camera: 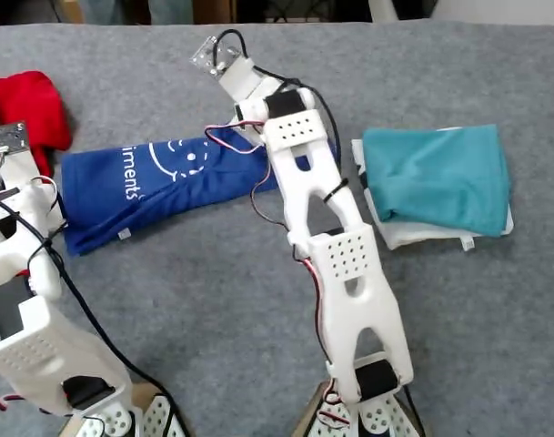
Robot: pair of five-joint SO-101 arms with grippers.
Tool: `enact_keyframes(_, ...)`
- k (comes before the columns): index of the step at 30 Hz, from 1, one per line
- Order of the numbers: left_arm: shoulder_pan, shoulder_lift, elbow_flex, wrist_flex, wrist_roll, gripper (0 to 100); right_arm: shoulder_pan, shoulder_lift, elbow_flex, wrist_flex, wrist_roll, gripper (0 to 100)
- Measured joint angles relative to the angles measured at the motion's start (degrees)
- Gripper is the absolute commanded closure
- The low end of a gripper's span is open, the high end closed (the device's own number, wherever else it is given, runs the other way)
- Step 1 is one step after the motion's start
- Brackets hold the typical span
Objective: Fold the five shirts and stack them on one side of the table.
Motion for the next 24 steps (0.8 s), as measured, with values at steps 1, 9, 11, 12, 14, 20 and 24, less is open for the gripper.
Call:
enact_keyframes(1, 0.00, 0.00, 0.00, 0.00, 0.00, 95, -0.26, -0.26, -1.67, 3.34, 0.62, 98.4)
enact_keyframes(9, 0.00, 0.00, 0.00, 0.00, 0.00, 95, 0.26, -0.53, -12.13, 24.53, 4.57, 98.4)
enact_keyframes(11, 0.00, 0.00, 0.00, 0.00, 0.00, 95, 0.88, -0.53, -12.57, 27.87, 4.66, 98.4)
enact_keyframes(12, 0.00, 0.00, 0.00, 0.00, 0.00, 95, 1.32, -0.53, -12.57, 28.40, 4.66, 98.4)
enact_keyframes(14, 0.00, 0.00, 0.00, 0.00, 0.00, 95, 2.46, -0.09, -12.13, 28.40, 4.66, 98.4)
enact_keyframes(20, 0.00, 0.00, 0.00, 0.00, 0.00, 95, 4.31, 7.56, -10.99, 28.75, 4.66, 98.4)
enact_keyframes(24, 0.00, 0.00, 0.00, 0.00, 0.00, 95, 4.31, 9.41, -11.08, 31.03, 4.66, 98.4)
